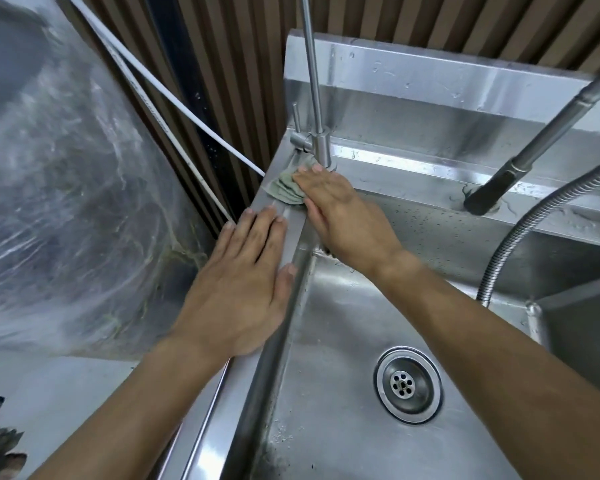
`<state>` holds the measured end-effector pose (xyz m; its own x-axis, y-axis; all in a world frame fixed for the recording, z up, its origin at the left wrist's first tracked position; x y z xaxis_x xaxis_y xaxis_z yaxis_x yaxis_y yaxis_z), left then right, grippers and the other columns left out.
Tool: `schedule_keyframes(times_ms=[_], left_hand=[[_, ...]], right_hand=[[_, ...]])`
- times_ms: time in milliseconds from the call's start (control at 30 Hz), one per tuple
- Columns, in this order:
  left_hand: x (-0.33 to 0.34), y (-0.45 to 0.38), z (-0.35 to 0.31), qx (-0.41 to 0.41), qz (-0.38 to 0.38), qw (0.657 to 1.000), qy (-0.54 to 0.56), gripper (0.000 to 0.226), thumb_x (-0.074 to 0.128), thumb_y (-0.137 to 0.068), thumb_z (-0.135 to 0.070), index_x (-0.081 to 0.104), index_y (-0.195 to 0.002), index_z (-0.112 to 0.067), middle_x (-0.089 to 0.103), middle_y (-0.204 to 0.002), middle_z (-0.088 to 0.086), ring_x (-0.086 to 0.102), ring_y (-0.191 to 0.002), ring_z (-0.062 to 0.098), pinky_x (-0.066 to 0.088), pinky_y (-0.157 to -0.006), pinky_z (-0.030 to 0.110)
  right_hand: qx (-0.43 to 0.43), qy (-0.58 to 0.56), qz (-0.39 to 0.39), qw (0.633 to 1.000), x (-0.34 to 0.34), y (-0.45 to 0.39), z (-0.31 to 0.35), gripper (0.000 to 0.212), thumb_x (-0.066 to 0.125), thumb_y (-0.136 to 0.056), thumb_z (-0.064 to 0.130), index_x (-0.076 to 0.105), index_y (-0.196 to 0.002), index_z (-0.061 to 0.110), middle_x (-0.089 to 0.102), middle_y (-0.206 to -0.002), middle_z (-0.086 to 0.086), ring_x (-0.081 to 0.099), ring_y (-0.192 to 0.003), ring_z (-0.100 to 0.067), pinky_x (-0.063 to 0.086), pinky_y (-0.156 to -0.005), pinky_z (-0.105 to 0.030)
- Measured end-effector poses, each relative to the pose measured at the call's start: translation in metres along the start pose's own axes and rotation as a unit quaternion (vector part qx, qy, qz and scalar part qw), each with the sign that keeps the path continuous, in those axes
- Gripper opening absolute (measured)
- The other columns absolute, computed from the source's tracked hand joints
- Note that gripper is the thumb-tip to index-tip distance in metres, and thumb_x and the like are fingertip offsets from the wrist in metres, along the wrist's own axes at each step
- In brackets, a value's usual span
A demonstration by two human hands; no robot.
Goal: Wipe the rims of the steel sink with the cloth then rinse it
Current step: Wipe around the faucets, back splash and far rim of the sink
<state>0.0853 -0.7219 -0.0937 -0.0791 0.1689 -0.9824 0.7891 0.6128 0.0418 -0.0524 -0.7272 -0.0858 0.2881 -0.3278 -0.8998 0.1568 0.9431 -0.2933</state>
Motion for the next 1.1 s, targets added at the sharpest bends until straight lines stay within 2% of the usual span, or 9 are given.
schedule_keyframes(times_ms=[100, 200, 367, 433, 533, 633, 767, 967, 1100], left_hand=[[0.0, -0.033, -0.001, 0.01, 0.012, 1.0, -0.012, 0.073, 0.003, -0.099, -0.048, 0.0, -0.164, -0.014, -0.008, -0.173, 0.0, -0.015, -0.158, 0.018, -0.011, -0.128, 0.037], [0.005, -0.038, 0.0, 0.018, 0.024, 0.999, -0.016, 0.072, 0.003, -0.1, -0.048, 0.001, -0.165, -0.015, -0.007, -0.173, -0.002, -0.015, -0.158, 0.017, -0.01, -0.128, 0.039], [0.003, -0.035, -0.004, 0.019, -0.004, 0.999, -0.03, 0.076, 0.0, -0.098, -0.049, 0.01, -0.164, -0.013, 0.003, -0.173, 0.0, -0.006, -0.159, 0.02, -0.003, -0.129, 0.044], [0.003, -0.035, -0.004, 0.015, -0.01, 0.999, -0.032, 0.076, 0.001, -0.099, -0.049, 0.012, -0.164, -0.013, 0.005, -0.173, 0.0, -0.004, -0.16, 0.021, -0.001, -0.129, 0.045], [0.005, -0.036, -0.002, 0.013, -0.005, 1.0, -0.024, 0.075, 0.001, -0.099, -0.049, 0.009, -0.164, -0.014, 0.001, -0.173, -0.001, -0.008, -0.159, 0.019, -0.004, -0.129, 0.043], [0.003, -0.036, -0.003, 0.018, -0.007, 1.0, -0.014, 0.074, 0.001, -0.099, -0.049, 0.009, -0.164, -0.015, 0.001, -0.173, -0.003, -0.009, -0.159, 0.017, -0.006, -0.129, 0.041], [0.001, -0.035, -0.004, 0.022, -0.015, 1.0, -0.011, 0.075, 0.001, -0.1, -0.05, 0.013, -0.164, -0.013, 0.005, -0.173, -0.001, -0.005, -0.159, 0.019, -0.002, -0.129, 0.043], [0.001, -0.035, -0.003, 0.023, -0.016, 1.0, -0.005, 0.075, 0.0, -0.1, -0.05, 0.011, -0.164, -0.014, 0.003, -0.173, -0.002, -0.007, -0.159, 0.018, -0.004, -0.129, 0.042], [0.002, -0.039, -0.002, 0.02, -0.011, 1.0, 0.009, 0.074, 0.001, -0.099, -0.051, 0.009, -0.164, -0.017, 0.0, -0.173, -0.005, -0.011, -0.158, 0.015, -0.007, -0.128, 0.04]], right_hand=[[0.001, 0.054, 0.009, 0.998, -0.003, 0.011, -0.008, 0.044, 0.048, -0.108, 0.018, 0.049, -0.151, 0.009, 0.05, -0.156, -0.01, 0.04, -0.149, -0.023, 0.023, -0.123, -0.032], [0.047, 0.08, 0.008, 0.996, -0.012, 0.029, -0.029, 0.045, 0.048, -0.108, 0.014, 0.046, -0.152, 0.008, 0.045, -0.159, -0.011, 0.036, -0.152, -0.025, 0.024, -0.127, -0.038], [0.22, 0.053, -0.009, 0.974, -0.031, 0.026, -0.057, 0.045, 0.032, -0.111, 0.018, 0.041, -0.154, 0.007, 0.038, -0.163, -0.012, 0.029, -0.154, -0.026, 0.025, -0.125, -0.041], [0.258, 0.054, 0.002, 0.965, -0.021, 0.011, -0.052, 0.05, 0.027, -0.111, 0.021, 0.03, -0.158, 0.003, 0.026, -0.168, -0.015, 0.018, -0.158, -0.03, 0.015, -0.128, -0.042], [0.221, 0.072, 0.019, 0.972, 0.001, -0.004, -0.036, 0.06, 0.022, -0.111, 0.031, 0.011, -0.163, 0.002, 0.007, -0.172, -0.016, 0.0, -0.16, -0.031, -0.003, -0.13, -0.041], [0.192, 0.085, 0.028, 0.977, -0.005, 0.007, -0.049, 0.059, 0.017, -0.112, 0.034, 0.01, -0.164, 0.009, 0.006, -0.173, -0.009, -0.001, -0.16, -0.025, 0.0, -0.131, -0.039], [0.248, 0.153, -0.012, 0.956, -0.022, 0.029, -0.071, 0.064, 0.01, -0.109, 0.036, 0.012, -0.163, 0.002, 0.008, -0.171, -0.016, 0.004, -0.16, -0.031, 0.002, -0.13, -0.042], [0.123, 0.135, 0.02, 0.983, -0.004, -0.006, -0.049, 0.059, 0.011, -0.111, 0.038, 0.015, -0.164, 0.013, 0.014, -0.172, -0.011, 0.009, -0.16, -0.028, 0.011, -0.131, -0.043], [0.162, 0.16, -0.007, 0.974, -0.022, 0.026, -0.077, 0.059, 0.013, -0.111, 0.038, 0.019, -0.164, 0.011, 0.016, -0.171, -0.01, 0.01, -0.16, -0.026, 0.01, -0.131, -0.041]])
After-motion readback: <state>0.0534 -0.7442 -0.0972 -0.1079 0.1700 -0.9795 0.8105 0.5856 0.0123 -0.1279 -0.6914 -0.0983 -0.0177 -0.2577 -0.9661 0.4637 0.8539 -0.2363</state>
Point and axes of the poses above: each hand's wrist, its own y-axis away from the middle knuckle, its own x-axis out of the palm, z = x × y, the point moved 10 cm from there along -y, towards the middle knuckle
